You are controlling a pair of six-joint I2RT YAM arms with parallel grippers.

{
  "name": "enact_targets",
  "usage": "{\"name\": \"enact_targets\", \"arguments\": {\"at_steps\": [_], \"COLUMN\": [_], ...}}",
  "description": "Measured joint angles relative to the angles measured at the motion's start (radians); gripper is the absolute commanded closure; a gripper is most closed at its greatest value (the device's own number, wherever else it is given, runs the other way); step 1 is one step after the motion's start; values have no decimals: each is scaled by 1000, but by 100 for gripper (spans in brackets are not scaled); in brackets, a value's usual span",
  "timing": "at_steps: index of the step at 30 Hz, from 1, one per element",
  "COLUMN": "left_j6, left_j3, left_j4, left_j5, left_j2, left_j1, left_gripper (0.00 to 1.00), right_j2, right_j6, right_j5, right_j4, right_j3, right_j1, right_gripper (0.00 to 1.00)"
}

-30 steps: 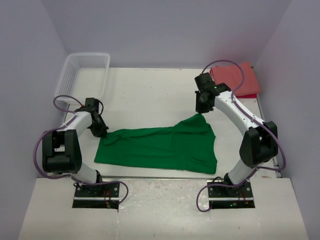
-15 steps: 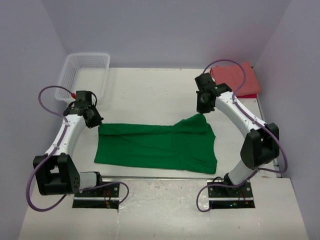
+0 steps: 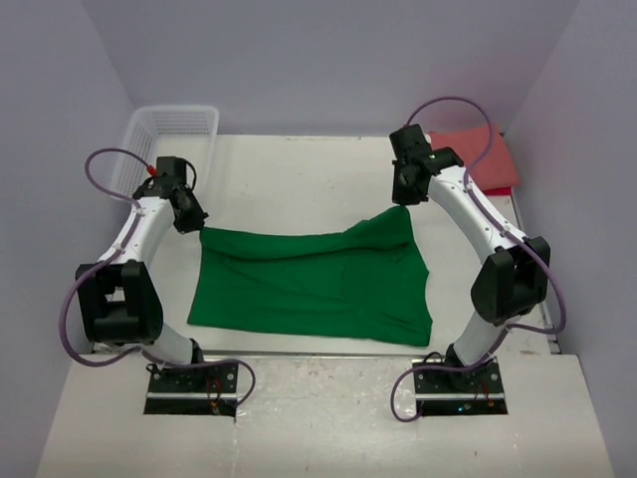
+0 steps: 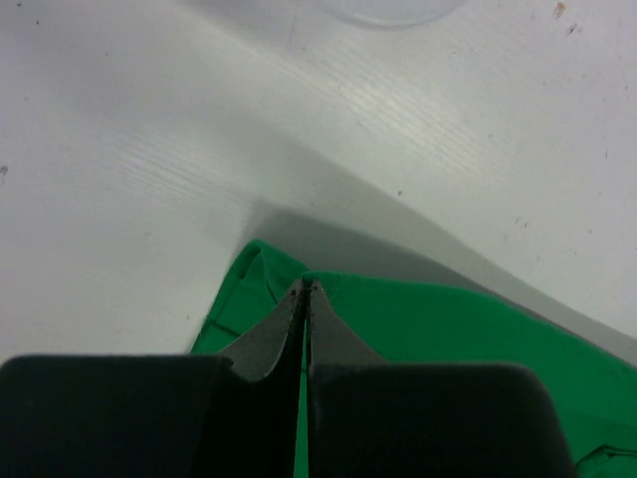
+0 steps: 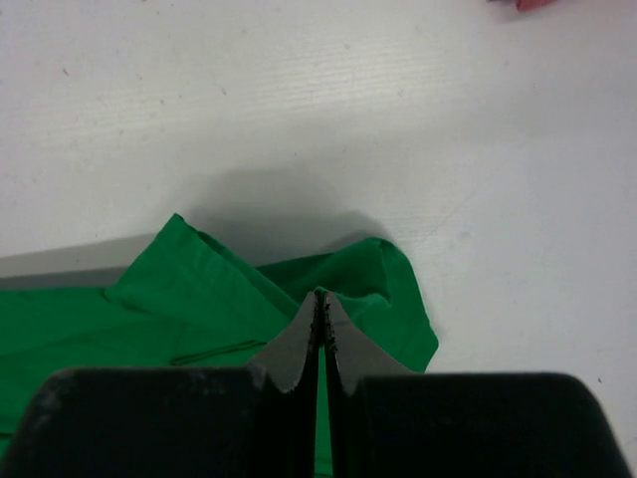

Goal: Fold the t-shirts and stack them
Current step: Fold the other side of the tshirt into a rectangle

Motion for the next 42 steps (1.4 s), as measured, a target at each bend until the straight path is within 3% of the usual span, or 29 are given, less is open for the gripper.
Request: {"name": "enact_targets", "arguments": {"at_steps": [21, 32, 36, 42], "left_j6": [-10, -13, -28, -36], "left_j3": [161, 186, 187, 158], "left_j4": [74, 60, 35, -22], "left_j5": [-17, -29, -39, -71], "left_j2": [214, 271, 270, 241], "left_j1": [-1, -1, -2, -23], "left_gripper": [100, 100, 100, 100], "right_j2": [141, 175, 150, 7], "right_j6": [-56, -62, -50, -4], "right_j5": [-8, -12, -18, -35], "right_j4": [1, -11, -14, -32], "right_j3": [192, 210, 163, -35], "right_j1": [-60, -62, -60, -23], "right_gripper": [100, 100, 100, 100]}}
